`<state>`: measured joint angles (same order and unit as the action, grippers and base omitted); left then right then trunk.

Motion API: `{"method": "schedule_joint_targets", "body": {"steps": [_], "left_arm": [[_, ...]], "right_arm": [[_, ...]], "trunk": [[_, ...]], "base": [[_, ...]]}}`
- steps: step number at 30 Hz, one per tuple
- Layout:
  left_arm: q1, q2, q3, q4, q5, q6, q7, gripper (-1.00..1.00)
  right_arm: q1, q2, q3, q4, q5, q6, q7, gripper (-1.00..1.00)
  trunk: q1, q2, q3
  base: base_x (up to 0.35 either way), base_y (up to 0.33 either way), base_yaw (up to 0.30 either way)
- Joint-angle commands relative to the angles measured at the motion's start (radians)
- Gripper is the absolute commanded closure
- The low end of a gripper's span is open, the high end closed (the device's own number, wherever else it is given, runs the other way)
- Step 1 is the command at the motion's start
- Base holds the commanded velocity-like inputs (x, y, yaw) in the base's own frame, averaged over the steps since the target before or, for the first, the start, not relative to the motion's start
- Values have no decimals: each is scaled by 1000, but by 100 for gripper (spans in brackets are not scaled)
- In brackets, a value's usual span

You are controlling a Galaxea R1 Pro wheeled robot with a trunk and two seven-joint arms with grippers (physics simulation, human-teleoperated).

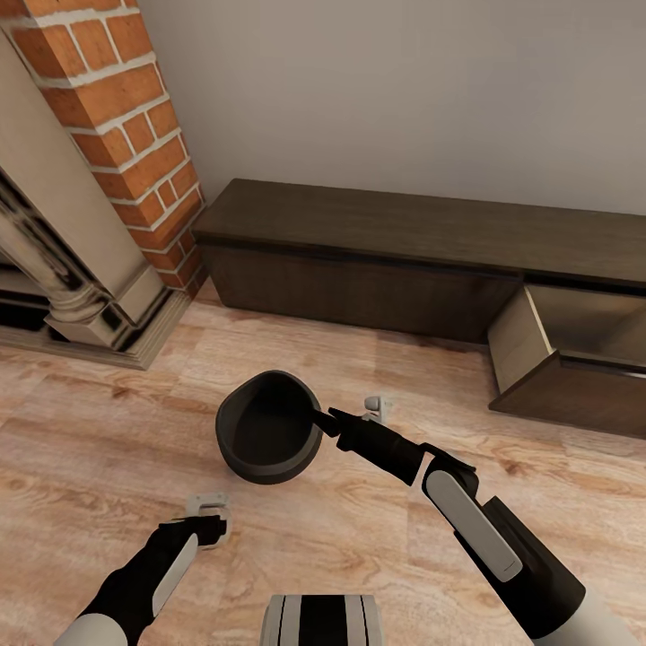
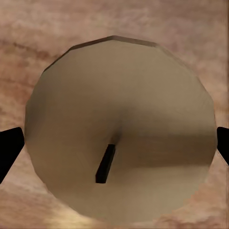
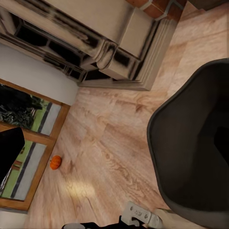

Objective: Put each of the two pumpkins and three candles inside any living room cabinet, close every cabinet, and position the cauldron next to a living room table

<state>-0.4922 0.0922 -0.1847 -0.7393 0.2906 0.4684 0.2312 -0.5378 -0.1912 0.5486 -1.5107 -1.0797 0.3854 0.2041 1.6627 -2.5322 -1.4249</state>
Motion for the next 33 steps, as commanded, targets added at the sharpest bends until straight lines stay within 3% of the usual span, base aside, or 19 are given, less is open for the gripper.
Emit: {"method": "schedule_joint_targets", "body": {"steps": [1,7,8,14,33], "left_arm": [[0,1,-6,-2,16,2,8,-100],[0,1,-6,-2,16,2,8,-100],[0,1,-6,-2,16,2,8,100],[0,1,-9,-2,16,-36,7,100],[0,1,-9,-2,18,-40,1,100]], "right_arm": [[-1,-1,0,0,-6,3,0,-100],[-1,0,0,0,-6,3,0,-100],[-1,0,1,0,-6,3,0,-100],[-1,0,0,0,-6,3,0,-100],[-1,0,1,0,-6,3,-1,-100]], "trunk": [[0,0,-1],[0,0,-1],[0,0,-1],[0,0,-1],[-1,0,3]], "base": [[0,0,0],[0,0,0],[0,0,0],[0,0,0],[0,0,0]]}}
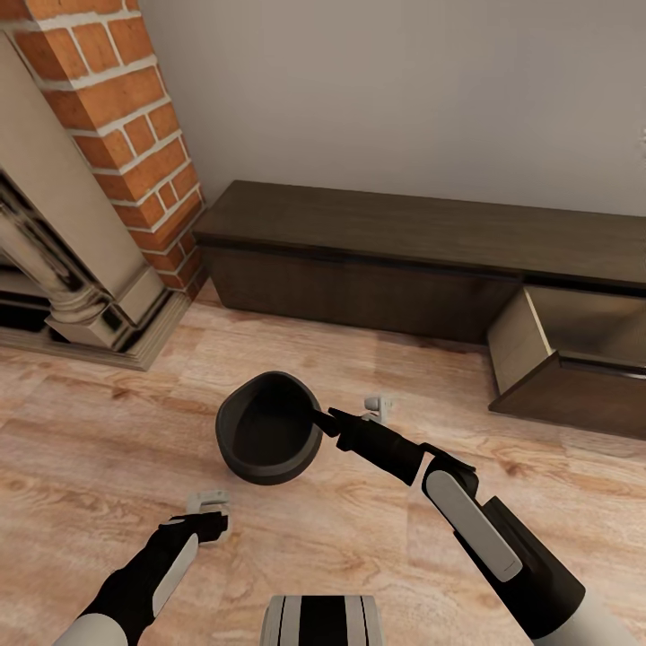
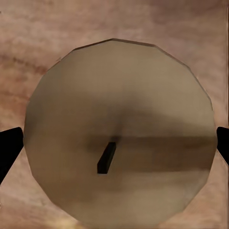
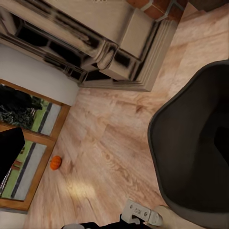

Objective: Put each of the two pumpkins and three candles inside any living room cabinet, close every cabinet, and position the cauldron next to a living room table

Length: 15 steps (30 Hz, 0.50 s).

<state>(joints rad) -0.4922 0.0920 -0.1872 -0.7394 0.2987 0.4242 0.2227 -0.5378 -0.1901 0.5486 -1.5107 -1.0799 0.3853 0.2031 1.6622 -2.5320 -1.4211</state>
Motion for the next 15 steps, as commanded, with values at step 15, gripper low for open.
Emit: {"method": "schedule_joint_targets", "body": {"steps": [15], "left_arm": [[0,7,4,-25,12,22,36,100]], "right_arm": [[-1,-1,-1,1,-6,4,-1,-100]], "trunk": [[-7,3,57]], "base": [[0,0,0]]}}
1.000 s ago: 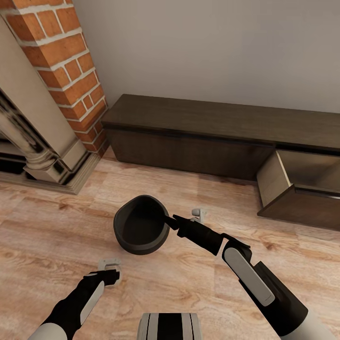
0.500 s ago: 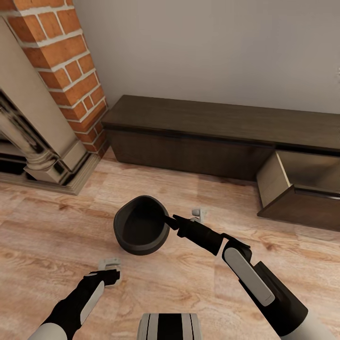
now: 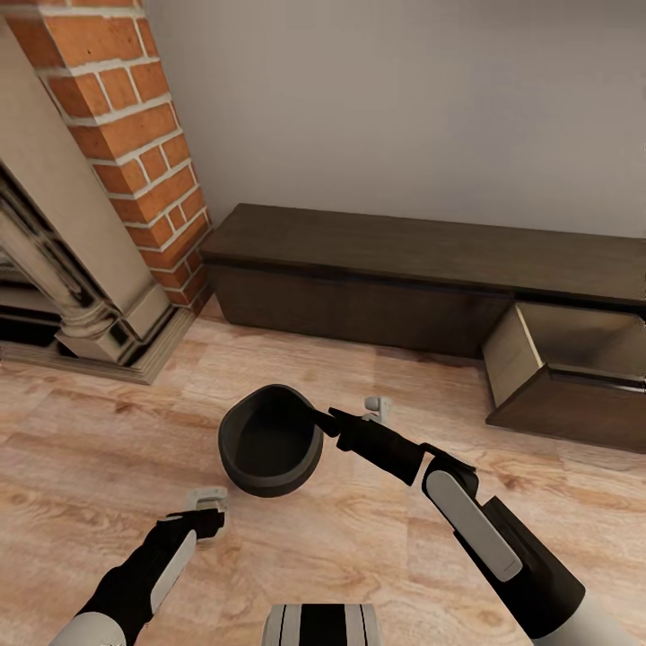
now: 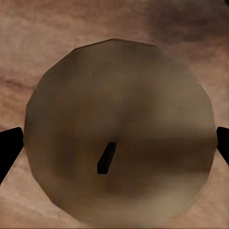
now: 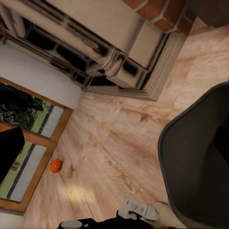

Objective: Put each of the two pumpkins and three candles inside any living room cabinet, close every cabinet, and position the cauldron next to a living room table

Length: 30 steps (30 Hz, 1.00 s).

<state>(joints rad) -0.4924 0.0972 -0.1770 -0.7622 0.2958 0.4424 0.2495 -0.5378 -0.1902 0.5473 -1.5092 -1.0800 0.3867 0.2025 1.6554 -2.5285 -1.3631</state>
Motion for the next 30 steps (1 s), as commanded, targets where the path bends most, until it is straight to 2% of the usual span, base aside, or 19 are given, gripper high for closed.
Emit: {"method": "schedule_joint_targets", "body": {"steps": [1,3,6,9,14,22,30], "left_arm": [[0,3,-5,-13,17,12,21,100],[0,8,-3,-26,21,38,40,100],[0,19,13,-44,24,115,58,100],[0,22,39,-63,25,140,62,100],[0,22,63,-68,24,146,63,100],[0,22,68,-71,24,147,63,100],[0,22,68,-74,25,147,63,100]], "right_arm": [[-1,0,0,0,-6,3,-1,-100],[-1,-1,1,1,-6,3,-1,-100],[-1,-1,1,1,-6,3,-1,-100],[-1,-1,0,2,-6,3,-2,-100],[-1,0,0,5,-6,3,-2,-100],[-1,0,0,10,-6,2,-2,-100],[-1,0,0,20,-6,3,-12,-100]], "trunk": [[-1,0,3],[-1,0,11],[-3,1,23],[-4,2,34],[-6,3,53],[-10,5,84],[-14,7,115]], "base": [[0,0,0],[0,0,0],[0,0,0],[-121,0,0],[-301,-3,0],[-335,-85,0],[-67,-31,0]]}}
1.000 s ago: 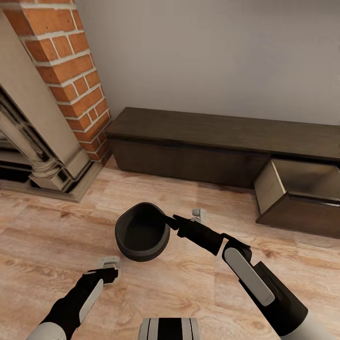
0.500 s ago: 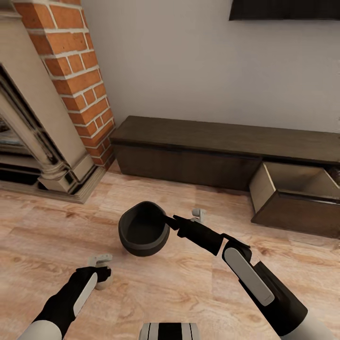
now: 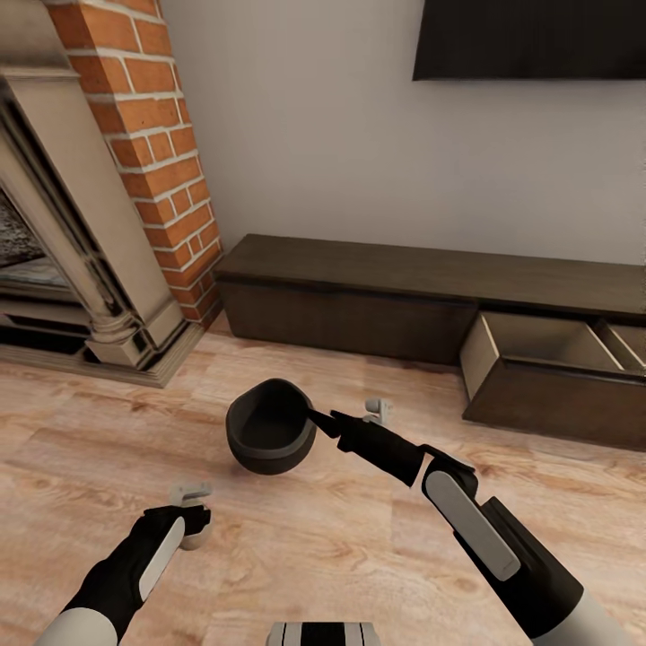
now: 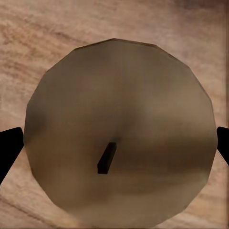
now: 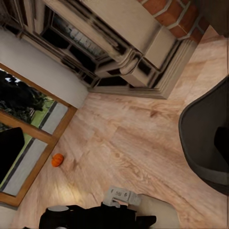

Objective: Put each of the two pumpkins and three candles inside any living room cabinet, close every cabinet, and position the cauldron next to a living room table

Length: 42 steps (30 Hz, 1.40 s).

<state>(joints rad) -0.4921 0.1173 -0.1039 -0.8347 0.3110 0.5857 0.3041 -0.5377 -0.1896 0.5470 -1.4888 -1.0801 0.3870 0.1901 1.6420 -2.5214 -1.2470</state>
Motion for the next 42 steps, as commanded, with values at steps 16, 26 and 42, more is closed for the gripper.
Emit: {"method": "schedule_joint_targets", "body": {"steps": [16,26,42], "left_arm": [[0,-1,-5,-1,10,5,9,100],[0,-3,-6,-1,9,3,9,100],[0,-11,-14,2,-1,2,10,100]], "right_arm": [[-1,-1,-35,13,-6,-2,-1,-100],[-1,-2,-38,24,-6,-2,0,-100],[-1,-1,-39,42,-7,-2,0,-100]], "trunk": [[-7,3,61],[-12,6,100],[-19,10,166]], "base": [[-49,0,0],[-135,0,0],[-325,0,-186]]}}
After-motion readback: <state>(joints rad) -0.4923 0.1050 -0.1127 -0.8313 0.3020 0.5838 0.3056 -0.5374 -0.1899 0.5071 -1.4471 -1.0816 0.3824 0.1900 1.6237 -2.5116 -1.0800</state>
